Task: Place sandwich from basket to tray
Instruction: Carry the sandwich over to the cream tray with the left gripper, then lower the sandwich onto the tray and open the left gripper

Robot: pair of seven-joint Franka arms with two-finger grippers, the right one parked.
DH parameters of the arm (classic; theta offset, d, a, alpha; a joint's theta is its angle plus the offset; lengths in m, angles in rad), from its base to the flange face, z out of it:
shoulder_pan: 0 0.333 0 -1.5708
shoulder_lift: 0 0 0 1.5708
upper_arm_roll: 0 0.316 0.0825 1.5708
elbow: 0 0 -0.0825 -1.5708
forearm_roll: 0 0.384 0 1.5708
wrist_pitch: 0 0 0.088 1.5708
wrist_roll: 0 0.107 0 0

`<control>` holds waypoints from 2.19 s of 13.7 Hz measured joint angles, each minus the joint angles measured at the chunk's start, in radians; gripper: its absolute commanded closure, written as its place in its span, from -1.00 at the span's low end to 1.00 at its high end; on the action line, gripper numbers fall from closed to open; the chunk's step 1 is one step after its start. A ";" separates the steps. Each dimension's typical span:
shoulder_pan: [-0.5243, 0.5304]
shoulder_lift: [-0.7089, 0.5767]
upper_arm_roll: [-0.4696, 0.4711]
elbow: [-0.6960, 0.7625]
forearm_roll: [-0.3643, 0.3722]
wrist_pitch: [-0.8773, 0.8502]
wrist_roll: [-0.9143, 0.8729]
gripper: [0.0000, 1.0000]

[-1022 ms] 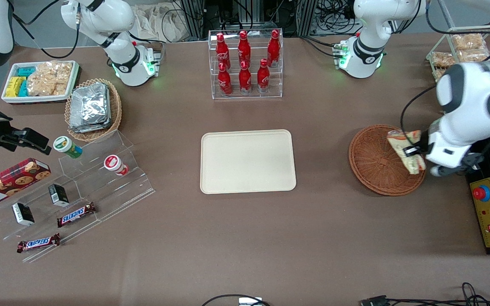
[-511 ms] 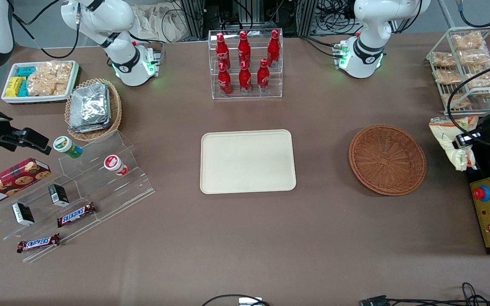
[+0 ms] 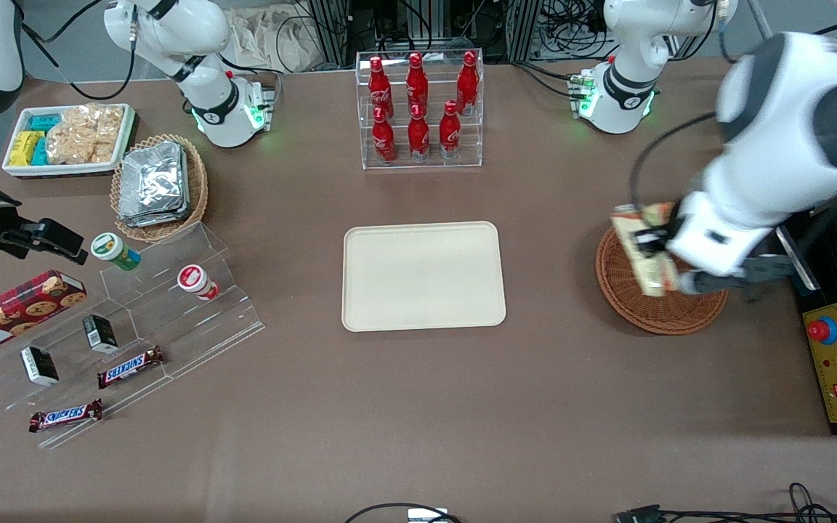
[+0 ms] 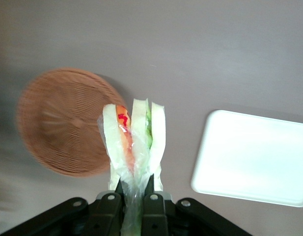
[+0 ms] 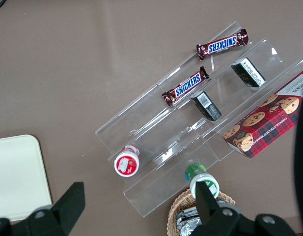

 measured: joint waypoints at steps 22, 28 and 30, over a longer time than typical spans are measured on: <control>-0.272 0.326 -0.011 -0.403 0.058 0.809 -0.164 1.00; -0.281 0.328 -0.011 -0.428 0.057 0.809 -0.168 -1.00; -0.280 0.326 -0.011 -0.428 0.057 0.809 -0.170 -1.00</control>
